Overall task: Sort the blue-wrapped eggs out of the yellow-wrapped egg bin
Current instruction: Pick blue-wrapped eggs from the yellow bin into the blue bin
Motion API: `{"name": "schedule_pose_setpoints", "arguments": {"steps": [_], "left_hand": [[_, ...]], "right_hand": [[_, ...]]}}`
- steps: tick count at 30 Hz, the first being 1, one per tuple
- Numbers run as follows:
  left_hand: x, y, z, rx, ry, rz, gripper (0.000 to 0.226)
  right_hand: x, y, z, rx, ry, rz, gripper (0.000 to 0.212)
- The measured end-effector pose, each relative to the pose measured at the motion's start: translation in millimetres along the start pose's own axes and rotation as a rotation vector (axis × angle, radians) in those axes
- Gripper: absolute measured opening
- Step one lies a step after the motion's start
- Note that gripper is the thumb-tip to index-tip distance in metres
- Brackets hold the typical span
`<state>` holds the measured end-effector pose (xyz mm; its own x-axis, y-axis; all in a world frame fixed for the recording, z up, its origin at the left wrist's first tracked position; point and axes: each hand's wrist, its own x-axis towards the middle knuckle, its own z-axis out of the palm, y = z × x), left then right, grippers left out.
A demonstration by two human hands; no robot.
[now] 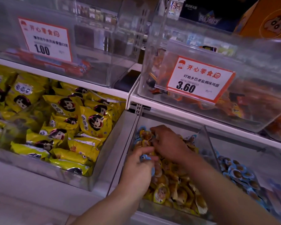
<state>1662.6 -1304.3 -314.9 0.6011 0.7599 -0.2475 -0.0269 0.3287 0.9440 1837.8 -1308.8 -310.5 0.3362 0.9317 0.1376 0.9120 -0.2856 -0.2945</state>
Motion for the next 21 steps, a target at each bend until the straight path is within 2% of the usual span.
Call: {"name": "schedule_pose_setpoints", "arguments": {"steps": [2, 3, 5, 8, 11, 14, 16, 18, 19, 20, 21], "left_hand": [[-3, 4, -4, -0.112, -0.033, -0.06, 0.034], [-4, 4, -6, -0.13, -0.046, -0.076, 0.034], [-5, 3, -6, -0.133, -0.062, -0.094, 0.033], [-2, 1, -5, -0.166, -0.07, -0.138, 0.022], [3, -1, -2, -0.229, -0.033, -0.188, 0.013], [10, -1, 1, -0.29, -0.017, -0.27, 0.037], [11, 0, 4, -0.342, -0.032, -0.289, 0.045], [10, 0, 6, -0.365, -0.015, -0.254, 0.029], [9, -1, 8, -0.377, 0.005, -0.235, 0.02], [9, -1, 9, -0.395, 0.016, -0.221, 0.014], [8, -2, 9, -0.411, 0.019, -0.214, 0.012]], "right_hand": [[20, 9, 8, -0.18, -0.212, -0.01, 0.038], [27, 13, 11, -0.268, -0.26, 0.003, 0.043], [33, 18, 15, -0.348, -0.267, 0.033, 0.043], [29, 18, 7, -0.313, -0.209, 0.079, 0.029], [7, 16, -17, -0.073, -0.048, 0.047, 0.018], [-33, -6, -35, 0.329, 0.086, -0.073, 0.011], [-57, -17, -32, 0.354, -0.009, -0.185, 0.02], [-72, -17, -28, 0.342, -0.194, -0.185, 0.032], [-72, -14, -30, 0.416, -0.244, -0.163, 0.037], [-67, -11, -35, 0.57, -0.24, -0.129, 0.041], [-59, -10, -39, 0.748, -0.165, -0.078, 0.04]]}}
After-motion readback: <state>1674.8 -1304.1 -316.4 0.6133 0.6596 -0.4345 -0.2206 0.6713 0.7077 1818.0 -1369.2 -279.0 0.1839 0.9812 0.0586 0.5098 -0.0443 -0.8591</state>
